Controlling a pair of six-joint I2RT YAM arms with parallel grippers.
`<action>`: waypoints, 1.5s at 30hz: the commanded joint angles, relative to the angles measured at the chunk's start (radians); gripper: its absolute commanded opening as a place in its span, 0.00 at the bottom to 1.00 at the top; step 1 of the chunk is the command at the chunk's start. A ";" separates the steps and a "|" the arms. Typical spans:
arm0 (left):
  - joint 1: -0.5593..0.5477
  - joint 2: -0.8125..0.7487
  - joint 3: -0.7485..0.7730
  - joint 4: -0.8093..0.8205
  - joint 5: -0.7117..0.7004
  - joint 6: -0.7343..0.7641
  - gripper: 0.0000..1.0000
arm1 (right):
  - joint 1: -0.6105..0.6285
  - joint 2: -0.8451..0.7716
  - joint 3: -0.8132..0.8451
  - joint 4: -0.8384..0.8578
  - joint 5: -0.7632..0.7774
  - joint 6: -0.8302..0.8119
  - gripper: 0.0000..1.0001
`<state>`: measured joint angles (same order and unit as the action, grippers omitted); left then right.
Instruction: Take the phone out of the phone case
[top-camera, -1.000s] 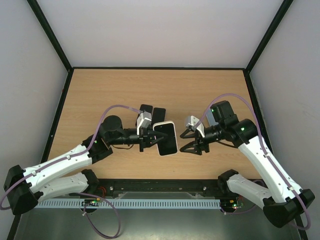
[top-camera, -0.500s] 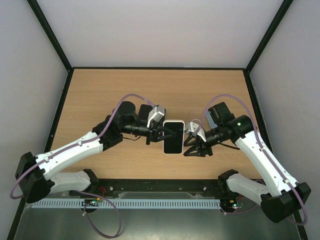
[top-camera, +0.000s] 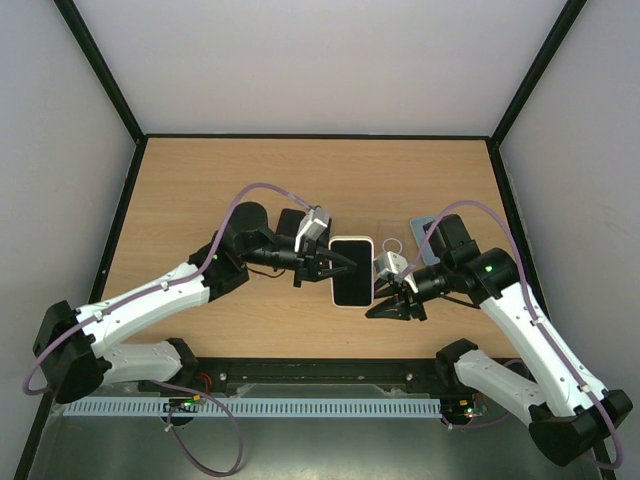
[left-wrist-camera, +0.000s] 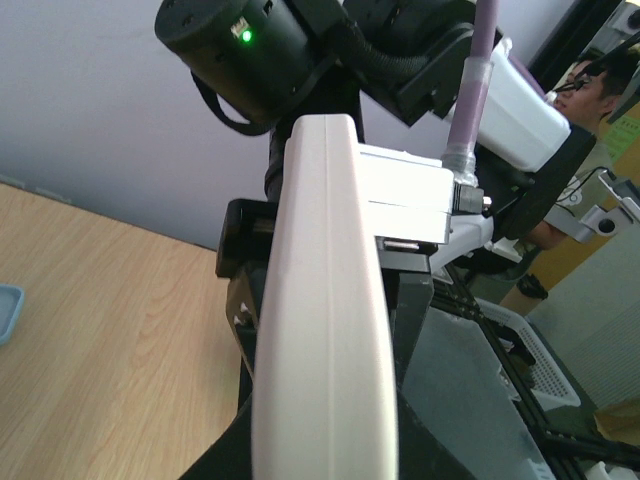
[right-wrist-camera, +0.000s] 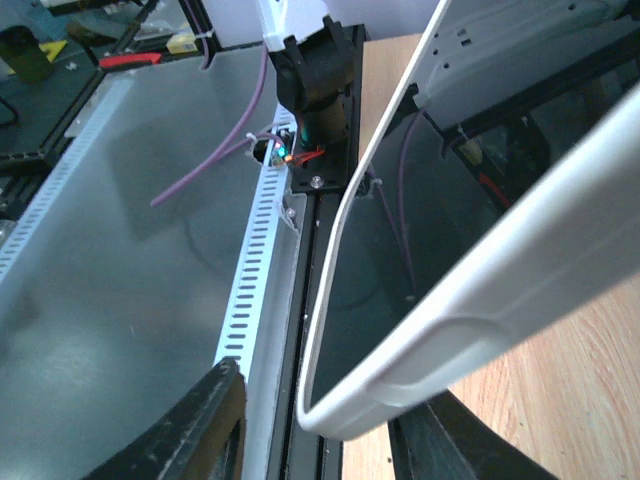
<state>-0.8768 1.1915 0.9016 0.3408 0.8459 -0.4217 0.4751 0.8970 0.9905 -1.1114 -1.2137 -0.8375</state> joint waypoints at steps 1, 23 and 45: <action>0.003 -0.035 0.008 0.155 0.010 -0.026 0.02 | 0.011 -0.036 -0.027 0.106 -0.035 0.073 0.35; 0.016 0.071 0.028 0.299 0.193 -0.263 0.03 | 0.011 0.000 0.033 -0.014 0.044 -0.157 0.11; -0.002 0.096 0.069 0.281 0.236 -0.360 0.02 | 0.011 -0.030 0.091 0.154 0.136 -0.078 0.16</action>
<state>-0.8726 1.3270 0.9195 0.6365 1.0290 -0.8398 0.4919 0.8764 1.0534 -1.0180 -1.0790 -0.9897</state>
